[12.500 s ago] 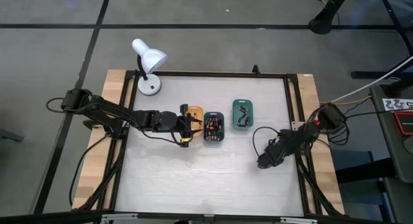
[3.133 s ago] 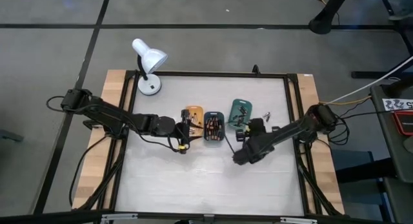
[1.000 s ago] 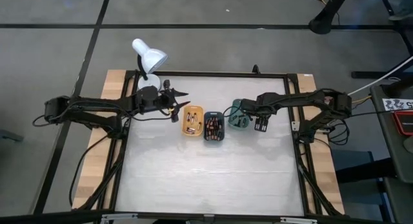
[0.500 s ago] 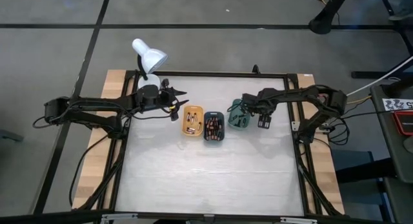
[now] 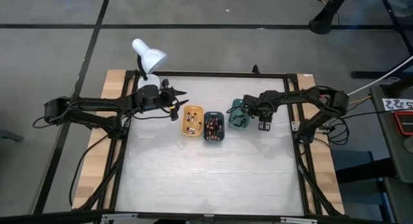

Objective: Sort batteries
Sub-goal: Put the silver battery into the yellow bin, then put the black battery into the green bin

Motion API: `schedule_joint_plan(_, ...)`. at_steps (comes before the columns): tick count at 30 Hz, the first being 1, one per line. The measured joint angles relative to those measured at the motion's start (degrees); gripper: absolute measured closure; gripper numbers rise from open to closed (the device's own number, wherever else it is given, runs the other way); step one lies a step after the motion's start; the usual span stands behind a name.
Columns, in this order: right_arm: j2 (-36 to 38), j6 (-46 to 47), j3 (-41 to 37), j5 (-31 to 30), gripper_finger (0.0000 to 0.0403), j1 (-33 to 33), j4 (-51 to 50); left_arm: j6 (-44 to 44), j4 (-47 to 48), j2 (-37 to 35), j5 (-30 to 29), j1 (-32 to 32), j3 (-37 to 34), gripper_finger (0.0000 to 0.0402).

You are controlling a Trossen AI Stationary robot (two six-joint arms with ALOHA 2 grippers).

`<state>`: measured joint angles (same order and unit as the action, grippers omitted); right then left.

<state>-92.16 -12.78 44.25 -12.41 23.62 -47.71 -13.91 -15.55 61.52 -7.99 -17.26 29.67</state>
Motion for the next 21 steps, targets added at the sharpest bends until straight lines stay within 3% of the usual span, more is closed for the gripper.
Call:
schedule_joint_plan(5, 0.02, 0.13, 0.21, -0.92, 0.0388, 0.07, 0.56, 0.00, -0.02, 0.00, 0.00, 0.00, 0.00, 0.0245)
schedule_joint_plan(11, -0.48, 2.26, 3.43, -3.03, 0.0371, 0.04, -2.26, 0.02, -0.04, 0.00, 0.02, 0.00, 0.00, 0.0245)
schedule_joint_plan(21, 5.98, 6.87, 12.64, -1.88, 0.0403, 0.02, -10.98, -0.06, 0.15, 0.00, 0.02, 0.00, 0.00, 0.0245)
